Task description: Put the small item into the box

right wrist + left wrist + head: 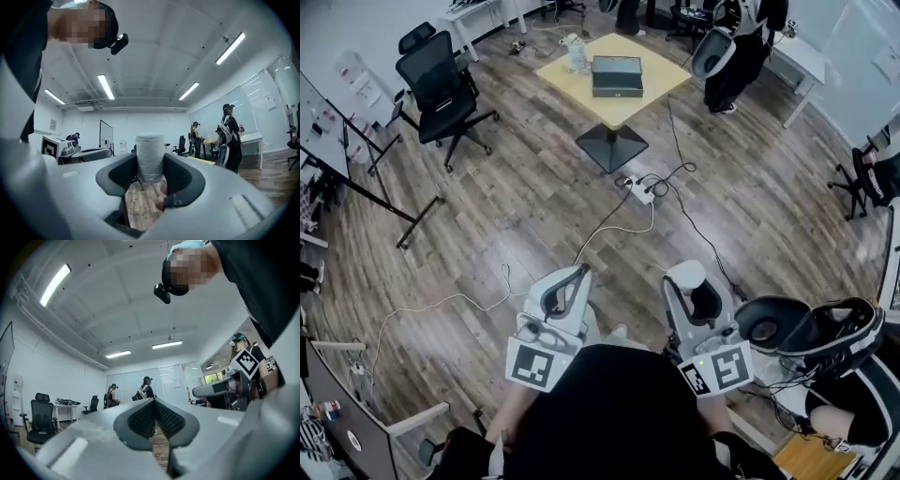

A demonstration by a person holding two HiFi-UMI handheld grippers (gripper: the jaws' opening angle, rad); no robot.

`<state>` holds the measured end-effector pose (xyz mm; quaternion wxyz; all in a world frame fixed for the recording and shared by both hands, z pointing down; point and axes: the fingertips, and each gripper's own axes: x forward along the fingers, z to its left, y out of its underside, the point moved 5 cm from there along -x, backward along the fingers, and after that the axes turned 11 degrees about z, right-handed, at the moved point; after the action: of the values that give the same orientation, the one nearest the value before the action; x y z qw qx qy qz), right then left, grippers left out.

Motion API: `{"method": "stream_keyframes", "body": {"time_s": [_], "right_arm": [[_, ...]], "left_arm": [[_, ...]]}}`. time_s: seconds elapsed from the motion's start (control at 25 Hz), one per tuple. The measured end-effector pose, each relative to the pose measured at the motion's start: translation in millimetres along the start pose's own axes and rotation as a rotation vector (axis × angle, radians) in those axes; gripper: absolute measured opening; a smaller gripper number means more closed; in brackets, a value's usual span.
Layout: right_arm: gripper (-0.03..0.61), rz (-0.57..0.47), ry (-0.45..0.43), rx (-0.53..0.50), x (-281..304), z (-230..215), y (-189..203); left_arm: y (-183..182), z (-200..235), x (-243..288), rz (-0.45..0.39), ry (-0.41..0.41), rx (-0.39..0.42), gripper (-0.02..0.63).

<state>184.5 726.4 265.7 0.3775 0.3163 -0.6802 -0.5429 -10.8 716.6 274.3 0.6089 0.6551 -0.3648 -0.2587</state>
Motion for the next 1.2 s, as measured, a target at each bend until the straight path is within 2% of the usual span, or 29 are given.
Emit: {"method": "stream_keyframes", "body": {"time_s": [0.48,0.8,1.2], "right_arm": [[0.178,0.051,-0.005,0.075,35.3,-14.4,5.0],[0.179,0.06,-0.005,0.086,89.6,-15.1,-13.9],[0.179,0.054,0.039,0.102,169.9,-5.7,-29.6]], "left_arm": [[5.1,24.2,32.3,0.031,0.035,-0.014,0.002],[2.3,84.0,60.3,0.025,0.045,-0.029,0.002],[10.9,164.9,84.8,0.008,0.079,-0.023,0.002]]}}
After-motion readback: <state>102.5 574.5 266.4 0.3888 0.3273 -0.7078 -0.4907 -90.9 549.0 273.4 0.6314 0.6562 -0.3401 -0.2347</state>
